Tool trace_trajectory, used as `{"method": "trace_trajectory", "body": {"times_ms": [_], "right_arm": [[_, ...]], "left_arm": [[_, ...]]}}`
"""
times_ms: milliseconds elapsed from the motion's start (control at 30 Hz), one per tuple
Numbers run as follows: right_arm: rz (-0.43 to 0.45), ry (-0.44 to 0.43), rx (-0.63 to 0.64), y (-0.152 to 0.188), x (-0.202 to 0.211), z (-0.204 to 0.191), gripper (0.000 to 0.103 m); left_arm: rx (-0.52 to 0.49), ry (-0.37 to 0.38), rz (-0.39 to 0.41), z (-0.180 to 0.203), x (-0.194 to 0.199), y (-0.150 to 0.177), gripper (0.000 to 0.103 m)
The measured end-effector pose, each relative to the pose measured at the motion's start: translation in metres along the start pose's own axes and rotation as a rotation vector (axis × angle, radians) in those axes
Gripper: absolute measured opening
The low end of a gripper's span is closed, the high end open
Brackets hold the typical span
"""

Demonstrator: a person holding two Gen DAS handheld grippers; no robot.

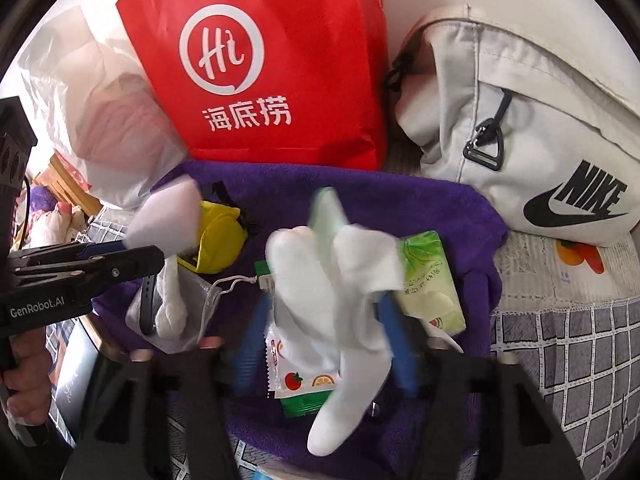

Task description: Organize soft objects

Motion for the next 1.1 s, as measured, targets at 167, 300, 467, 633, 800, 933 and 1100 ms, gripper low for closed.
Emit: {"method": "trace_trajectory", "body": {"times_ms": [167, 300, 467, 633, 800, 933, 1100], "right_arm": [[0.021, 0.024, 0.022, -0.005, 0.009, -0.003, 0.065], [0.029, 0.034, 0.002, -0.005, 0.019, -0.001, 0.065], [0.022, 0.047, -0.028, -0.003, 0.041, -0.003, 0.065], [0.043, 0.068, -0.022, 0.001, 0.080, -0.016, 0.065], [0.076, 0.095, -0.008, 0.014, 0.131, -0.037, 0.066], [0.107, 0.113, -0.021, 0.029, 0.169, -0.051, 0.076], [0.127, 0.137, -0.047, 0.063, 0.215, -0.070, 0.091]], "left_arm": [[-0.004, -0.004, 0.024, 0.001, 0.010, -0.002, 0.058], [-0.009, -0.020, 0.034, -0.002, 0.023, -0.002, 0.058], [-0.008, -0.027, 0.062, -0.001, 0.051, 0.003, 0.058], [-0.028, -0.034, 0.091, 0.006, 0.091, 0.023, 0.058], [-0.040, -0.020, 0.126, 0.016, 0.136, 0.051, 0.059], [-0.045, -0.011, 0.164, 0.021, 0.173, 0.080, 0.065], [-0.037, 0.014, 0.195, 0.020, 0.212, 0.118, 0.073]]}}
Point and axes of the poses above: each gripper's, at about its wrist camera, not at the fingertips, and x roughly against the way its jaws point, z to its right, y to its underside, the point moved 10 cm from there along -x, roughly the way its jaws point, and after that the axes turned 15 degrees about x, right-handed, at the moved point
